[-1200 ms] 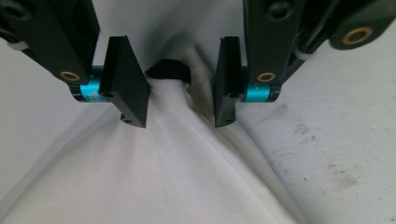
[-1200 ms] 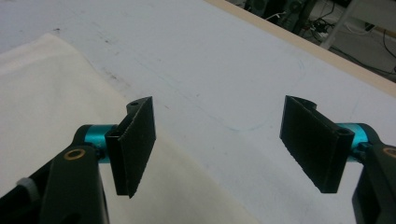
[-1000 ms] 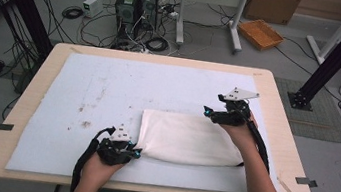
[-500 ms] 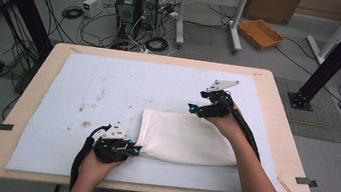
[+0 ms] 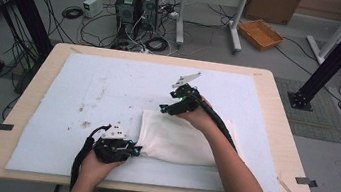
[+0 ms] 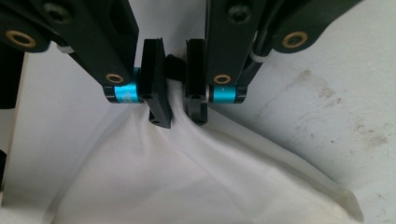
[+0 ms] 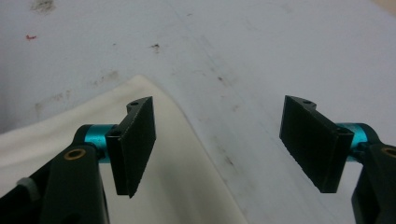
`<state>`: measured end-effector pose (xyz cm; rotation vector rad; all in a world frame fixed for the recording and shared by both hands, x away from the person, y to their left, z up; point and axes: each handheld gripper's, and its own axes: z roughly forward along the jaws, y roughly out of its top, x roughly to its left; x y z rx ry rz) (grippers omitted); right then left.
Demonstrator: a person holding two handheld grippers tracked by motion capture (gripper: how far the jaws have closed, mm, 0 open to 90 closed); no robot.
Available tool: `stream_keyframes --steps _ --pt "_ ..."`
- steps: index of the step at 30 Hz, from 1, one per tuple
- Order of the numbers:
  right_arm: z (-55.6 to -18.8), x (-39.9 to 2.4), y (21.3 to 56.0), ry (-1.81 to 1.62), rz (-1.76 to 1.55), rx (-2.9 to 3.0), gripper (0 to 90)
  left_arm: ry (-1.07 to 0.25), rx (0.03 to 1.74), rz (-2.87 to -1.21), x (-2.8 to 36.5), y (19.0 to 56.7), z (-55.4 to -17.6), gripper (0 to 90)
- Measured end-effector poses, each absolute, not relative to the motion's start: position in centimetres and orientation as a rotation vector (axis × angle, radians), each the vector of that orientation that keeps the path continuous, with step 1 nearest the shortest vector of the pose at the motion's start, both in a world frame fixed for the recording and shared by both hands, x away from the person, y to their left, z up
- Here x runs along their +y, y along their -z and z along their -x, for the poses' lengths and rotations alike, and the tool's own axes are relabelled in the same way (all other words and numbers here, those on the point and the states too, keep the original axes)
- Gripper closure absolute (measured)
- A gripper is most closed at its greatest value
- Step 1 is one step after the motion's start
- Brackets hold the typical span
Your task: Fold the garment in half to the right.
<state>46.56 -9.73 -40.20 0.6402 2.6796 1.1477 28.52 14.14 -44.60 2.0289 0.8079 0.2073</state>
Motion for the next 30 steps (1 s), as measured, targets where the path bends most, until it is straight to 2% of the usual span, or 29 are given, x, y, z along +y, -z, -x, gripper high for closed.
stream_keyframes --steps 10,13,17,18,19,20,30 --pt "-46.8 -4.5 42.8 -1.043 -0.581 2.778 29.0 -0.193 0.827 -2.058 14.1 45.1 -28.7 80.4" --pt "-46.7 -3.5 43.5 -0.98 -0.516 2.811 42.3 -0.192 0.827 -2.057 14.2 45.1 -28.7 80.3" --pt "-46.1 -3.1 43.4 -0.99 -0.412 2.868 72.5 -0.184 0.835 -2.049 14.3 45.2 -28.7 80.3" --pt "-46.1 -3.1 43.4 -0.99 -0.412 2.868 72.5 -0.184 0.835 -2.049 14.3 45.2 -28.7 80.3" --pt "-45.9 -3.0 43.4 -0.986 -0.401 2.876 77.6 -0.184 0.831 -2.052 14.3 45.2 -28.7 80.3" --pt "-45.6 -2.8 43.3 -0.968 -0.365 2.868 86.6 -0.184 0.833 -2.049 14.3 45.2 -28.7 80.3" --pt "-45.4 -3.2 41.5 -1.117 -0.388 2.782 88.2 -0.194 0.81 -1.986 14.8 43.6 -28.1 80.3"
